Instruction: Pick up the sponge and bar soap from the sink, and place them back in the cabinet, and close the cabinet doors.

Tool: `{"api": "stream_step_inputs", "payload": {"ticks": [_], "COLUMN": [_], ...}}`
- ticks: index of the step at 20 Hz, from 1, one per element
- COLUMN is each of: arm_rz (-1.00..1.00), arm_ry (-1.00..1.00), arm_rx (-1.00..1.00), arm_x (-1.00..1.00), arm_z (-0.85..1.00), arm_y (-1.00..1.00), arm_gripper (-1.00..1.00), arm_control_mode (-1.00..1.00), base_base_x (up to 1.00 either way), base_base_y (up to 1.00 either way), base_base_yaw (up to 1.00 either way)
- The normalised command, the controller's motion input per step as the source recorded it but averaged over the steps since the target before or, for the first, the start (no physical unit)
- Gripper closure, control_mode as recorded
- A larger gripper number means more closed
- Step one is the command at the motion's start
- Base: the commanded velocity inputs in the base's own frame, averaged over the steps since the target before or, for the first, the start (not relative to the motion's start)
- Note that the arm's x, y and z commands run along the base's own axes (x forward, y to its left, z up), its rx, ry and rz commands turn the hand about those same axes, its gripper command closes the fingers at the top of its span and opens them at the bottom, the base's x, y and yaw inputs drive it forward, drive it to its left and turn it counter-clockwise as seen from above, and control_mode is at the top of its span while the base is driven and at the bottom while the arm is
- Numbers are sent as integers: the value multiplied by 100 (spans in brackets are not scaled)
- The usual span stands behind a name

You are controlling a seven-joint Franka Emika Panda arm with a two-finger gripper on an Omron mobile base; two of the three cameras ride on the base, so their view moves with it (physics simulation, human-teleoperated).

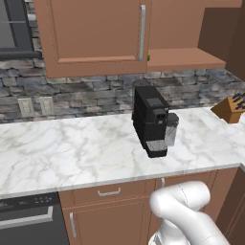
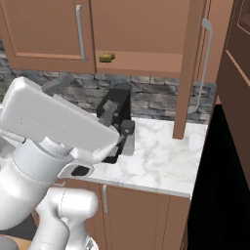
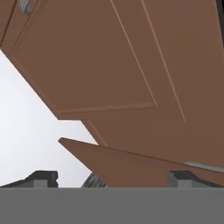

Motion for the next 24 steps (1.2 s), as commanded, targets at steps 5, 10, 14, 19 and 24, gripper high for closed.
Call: {"api": "stream_step_inputs", "payload": {"ticks": [5, 10, 14, 19, 24], "arm_rz": [3, 1, 0, 0, 0], "arm_ry": [7, 8, 5, 4, 4], "arm_rx": [3, 6, 10, 9, 8], "arm_x": [-1, 0, 0, 0, 0], "arm_z": [-8, -4, 0, -2, -2], "arm_y": [-3, -1, -5, 0, 0], "arm_gripper": [-100, -100, -100, -100, -100], "arm_control_mode": [-100, -100, -100, -100, -100], "base_base_x": [0, 0, 0, 0, 0], "base_base_y": [0, 0, 0, 0, 0], "base_base_yaw": [0, 0, 0, 0, 0]}}
